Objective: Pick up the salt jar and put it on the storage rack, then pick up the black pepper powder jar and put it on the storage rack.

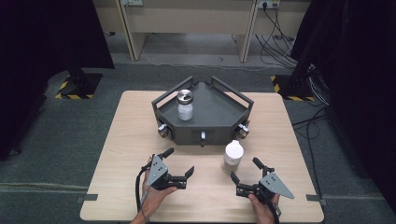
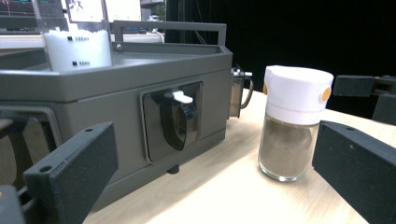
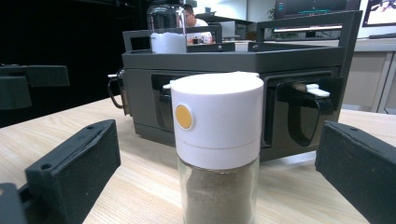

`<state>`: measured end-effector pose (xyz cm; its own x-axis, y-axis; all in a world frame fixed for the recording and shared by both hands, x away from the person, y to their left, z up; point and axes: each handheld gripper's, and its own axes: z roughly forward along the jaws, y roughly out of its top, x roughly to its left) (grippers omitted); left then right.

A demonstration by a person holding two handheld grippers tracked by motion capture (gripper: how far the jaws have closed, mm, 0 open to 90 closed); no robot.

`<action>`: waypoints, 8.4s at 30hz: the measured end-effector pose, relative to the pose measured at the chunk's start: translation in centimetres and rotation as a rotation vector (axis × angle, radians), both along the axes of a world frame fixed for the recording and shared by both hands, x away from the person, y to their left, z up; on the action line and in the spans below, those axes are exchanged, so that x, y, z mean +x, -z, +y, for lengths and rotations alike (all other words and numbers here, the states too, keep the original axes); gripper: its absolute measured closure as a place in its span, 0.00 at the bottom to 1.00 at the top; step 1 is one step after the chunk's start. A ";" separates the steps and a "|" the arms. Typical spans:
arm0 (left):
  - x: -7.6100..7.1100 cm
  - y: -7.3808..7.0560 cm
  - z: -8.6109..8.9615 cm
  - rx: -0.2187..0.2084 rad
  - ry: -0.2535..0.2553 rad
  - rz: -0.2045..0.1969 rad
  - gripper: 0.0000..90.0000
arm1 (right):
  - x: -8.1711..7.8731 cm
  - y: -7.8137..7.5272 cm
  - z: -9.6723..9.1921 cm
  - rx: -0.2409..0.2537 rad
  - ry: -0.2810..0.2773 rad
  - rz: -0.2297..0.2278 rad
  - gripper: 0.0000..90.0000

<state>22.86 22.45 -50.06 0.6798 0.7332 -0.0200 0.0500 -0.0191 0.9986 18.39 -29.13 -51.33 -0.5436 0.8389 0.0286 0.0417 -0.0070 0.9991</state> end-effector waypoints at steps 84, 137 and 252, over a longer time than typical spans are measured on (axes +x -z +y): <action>-0.9 2.3 0.7 0.025 -0.001 0.041 0.00 | 3.3 -0.4 1.5 -0.053 -0.028 0.042 0.00; -0.9 2.3 0.9 0.028 -0.004 0.040 0.00 | 4.6 -2.9 4.7 -0.168 0.050 0.084 0.34; -0.9 2.4 1.2 0.011 -0.014 0.038 0.00 | 19.4 -15.3 16.8 -0.182 0.164 0.138 0.34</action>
